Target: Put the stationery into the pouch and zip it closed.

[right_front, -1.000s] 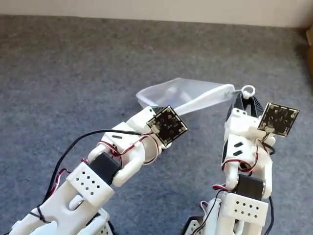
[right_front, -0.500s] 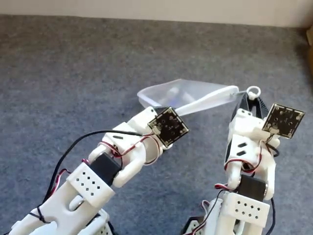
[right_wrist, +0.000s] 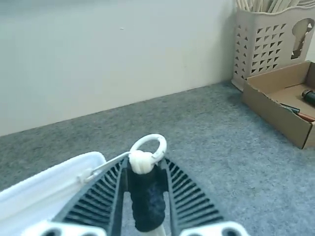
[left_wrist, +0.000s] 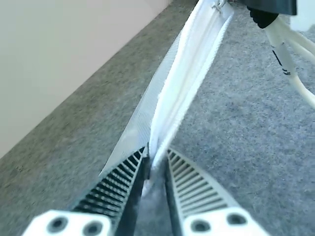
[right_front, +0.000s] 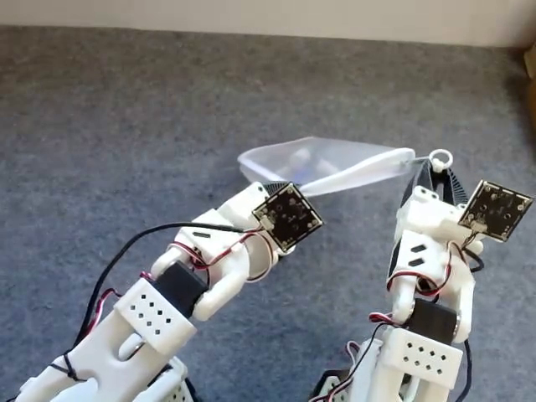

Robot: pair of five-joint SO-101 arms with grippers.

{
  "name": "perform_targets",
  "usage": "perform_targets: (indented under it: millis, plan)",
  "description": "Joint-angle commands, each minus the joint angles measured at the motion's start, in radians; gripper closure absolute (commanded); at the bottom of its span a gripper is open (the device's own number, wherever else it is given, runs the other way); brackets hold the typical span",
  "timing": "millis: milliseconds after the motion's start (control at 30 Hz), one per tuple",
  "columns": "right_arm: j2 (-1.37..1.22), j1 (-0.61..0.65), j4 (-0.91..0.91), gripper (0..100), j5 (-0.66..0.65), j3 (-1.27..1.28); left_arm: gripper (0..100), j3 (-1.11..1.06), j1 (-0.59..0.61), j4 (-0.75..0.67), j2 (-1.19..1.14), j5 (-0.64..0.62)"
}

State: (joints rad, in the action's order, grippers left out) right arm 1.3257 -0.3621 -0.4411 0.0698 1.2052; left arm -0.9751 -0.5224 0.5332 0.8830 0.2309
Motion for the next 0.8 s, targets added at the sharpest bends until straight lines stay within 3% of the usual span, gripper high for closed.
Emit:
perform_targets:
  millis: [0, 267, 467, 767]
  plan:
    - [0.013, -0.116, 0.041, 99.4, 0.017, -0.016, 99, 0.001, 0.091, 0.012, 0.041, -0.015]
    - [0.013, -0.113, 0.038, 98.3, 0.02, -0.016, 99, 0.001, 0.091, 0.012, 0.041, -0.015]
    - [0.015, -0.008, -0.131, 85.4, 0.015, -0.024, 99, 0.001, 0.09, 0.012, 0.041, -0.015]
    - [0.015, 0.051, -0.2, 84.5, 0.014, -0.025, 99, 0.001, 0.091, 0.011, 0.041, -0.015]
